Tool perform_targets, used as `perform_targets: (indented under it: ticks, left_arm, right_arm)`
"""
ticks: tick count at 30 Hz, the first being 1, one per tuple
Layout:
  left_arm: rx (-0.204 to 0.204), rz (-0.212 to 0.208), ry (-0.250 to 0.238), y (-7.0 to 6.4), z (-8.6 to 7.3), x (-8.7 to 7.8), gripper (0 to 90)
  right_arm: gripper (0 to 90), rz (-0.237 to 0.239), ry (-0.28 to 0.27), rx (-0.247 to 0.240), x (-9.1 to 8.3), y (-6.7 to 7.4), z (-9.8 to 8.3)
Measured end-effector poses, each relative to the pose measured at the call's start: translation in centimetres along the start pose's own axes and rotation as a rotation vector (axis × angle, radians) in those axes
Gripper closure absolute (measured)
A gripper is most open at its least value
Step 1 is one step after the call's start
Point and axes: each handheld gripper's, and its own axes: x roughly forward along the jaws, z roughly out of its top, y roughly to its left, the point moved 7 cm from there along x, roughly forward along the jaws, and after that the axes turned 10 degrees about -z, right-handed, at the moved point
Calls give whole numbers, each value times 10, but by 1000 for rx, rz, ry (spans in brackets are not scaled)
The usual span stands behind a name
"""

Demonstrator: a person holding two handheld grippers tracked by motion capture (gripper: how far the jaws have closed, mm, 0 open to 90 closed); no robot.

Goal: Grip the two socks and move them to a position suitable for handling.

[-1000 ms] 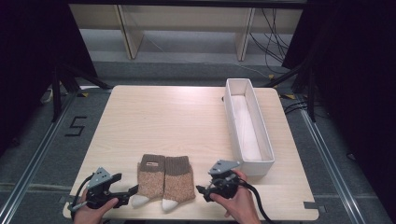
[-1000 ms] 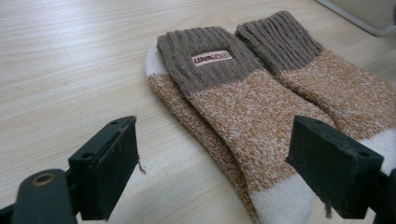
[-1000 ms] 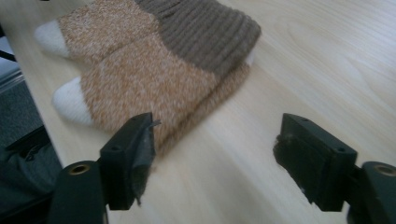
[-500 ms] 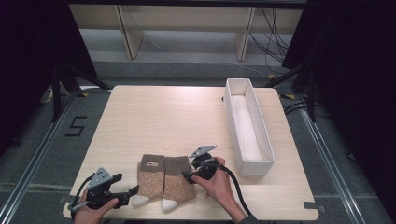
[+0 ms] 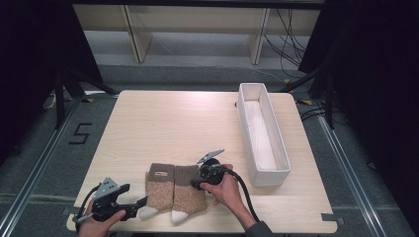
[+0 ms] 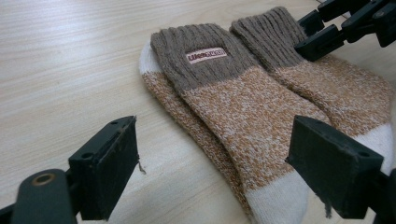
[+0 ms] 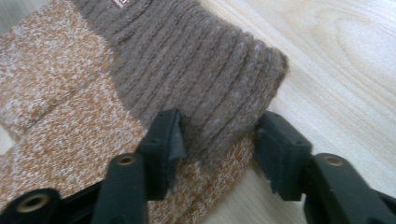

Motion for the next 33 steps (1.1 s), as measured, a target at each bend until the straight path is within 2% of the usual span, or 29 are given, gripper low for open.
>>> perform_targets:
  ticks: [1,3,5,7,8,10,11,13,16,17,20,21,22,24,26,29,31,33]
  left_arm:
    - [-3,4,5,0,0,0,151]
    - [-3,12,12,-1,-1,-1,151]
    - [1,13,13,0,0,-2,151]
    - [0,7,7,0,0,-1,151]
    - [-2,4,5,0,0,-1,151]
    - [-4,3,4,0,0,-1,151]
    - [-5,6,2,0,0,-1,151]
    - [-1,11,12,0,-1,-2,151]
    - [-4,2,-1,0,0,-1,151]
    - [-5,2,0,0,0,-1,151]
    - [-11,2,-2,0,-1,-1,151]
    - [-10,2,2,0,-1,-1,151]
    - [-9,7,5,0,-1,-1,151]
    - [-7,-1,3,-1,-1,-1,151]
    - [-7,0,2,-2,-1,-1,151]
    - [-5,1,6,-1,-1,-1,151]
    - [-5,3,5,-1,-1,-2,151]
    - [-3,8,5,-1,0,-2,151]
  right_arm:
    - [592,8,8,14,-1,1,0]
    - [664,32,-12,-7,-1,1,1]
    - [720,27,-22,5,-3,1,3]
    - [747,50,-42,-15,-7,0,9]
    - [752,35,-47,5,-9,-1,13]
    - [757,41,-92,-24,-16,-4,27]
    - [758,38,-101,-1,-18,-5,34]
    - [758,37,-124,-16,-18,-12,47]
    - [757,1,-77,58,-13,-22,60]
    - [757,-19,-98,24,-8,-29,65]
    - [748,-81,-53,24,8,-39,65]
    - [737,-101,-42,-7,13,-43,64]
    - [714,-119,-10,27,17,-44,61]
    - [620,-132,17,37,22,-48,60]
    - [485,-179,25,59,21,-53,62]
    - [383,-234,10,74,15,-57,72]
    - [376,-217,-9,106,13,-57,81]
    - [370,-215,-6,106,15,-58,90]
